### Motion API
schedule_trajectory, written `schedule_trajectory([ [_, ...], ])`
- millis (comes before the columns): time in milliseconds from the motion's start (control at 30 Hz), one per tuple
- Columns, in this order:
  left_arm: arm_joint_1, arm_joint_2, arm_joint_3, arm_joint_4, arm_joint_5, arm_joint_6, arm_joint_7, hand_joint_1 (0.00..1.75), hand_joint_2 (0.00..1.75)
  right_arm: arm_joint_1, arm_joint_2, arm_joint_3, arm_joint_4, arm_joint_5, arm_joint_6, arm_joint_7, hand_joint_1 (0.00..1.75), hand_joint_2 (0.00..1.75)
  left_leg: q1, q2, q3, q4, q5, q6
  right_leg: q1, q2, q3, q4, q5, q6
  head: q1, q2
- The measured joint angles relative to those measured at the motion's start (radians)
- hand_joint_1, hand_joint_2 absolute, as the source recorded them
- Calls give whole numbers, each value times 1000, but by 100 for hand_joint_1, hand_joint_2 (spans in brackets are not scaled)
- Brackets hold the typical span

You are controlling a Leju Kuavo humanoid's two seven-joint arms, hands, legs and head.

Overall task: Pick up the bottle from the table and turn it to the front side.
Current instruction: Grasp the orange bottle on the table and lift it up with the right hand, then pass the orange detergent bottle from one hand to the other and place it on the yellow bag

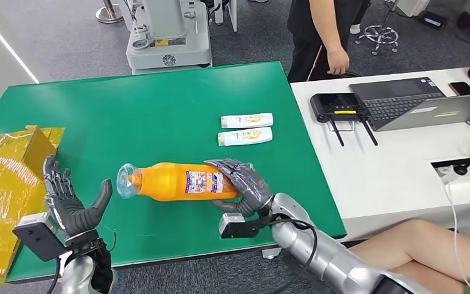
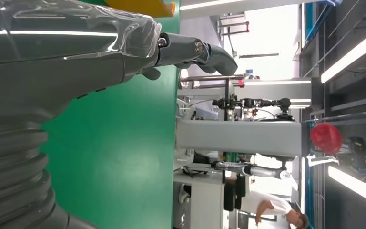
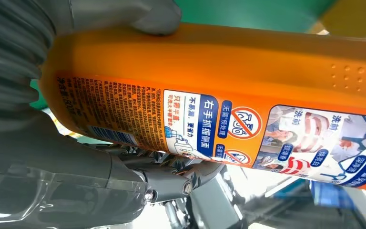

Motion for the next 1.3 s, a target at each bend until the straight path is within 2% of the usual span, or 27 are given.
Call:
schedule_trajectory([
  [267,-1,-1,-1,0,0,-6,0,0,175,125,42,-75,-134,-25,-26,-8,175,175,0,0,0,0,0,0,0,0,-1,0,0,0,0,0],
  [567,-1,-3,-10,2,-17,-23,0,0,175,164,71,-133,-188,-41,-10,-4,175,175,0,1,0,0,0,0,0,0,-1,0,0,0,0,0],
  [800,-23,-12,-73,37,-50,-61,0,0,175,66,106,-226,-95,-146,223,-40,175,175,0,1,-1,0,1,0,0,1,-1,0,1,0,0,0],
  [1033,-53,-16,-116,74,-86,-101,4,0,175,-30,134,-274,47,-92,303,-52,175,175,0,1,-1,1,1,0,0,1,-2,0,1,0,0,0],
  [1300,-119,-25,-169,137,-105,-195,32,0,175,-120,203,-280,181,-38,392,-61,175,175,0,1,-2,1,1,0,0,1,-2,1,1,-1,0,0],
])
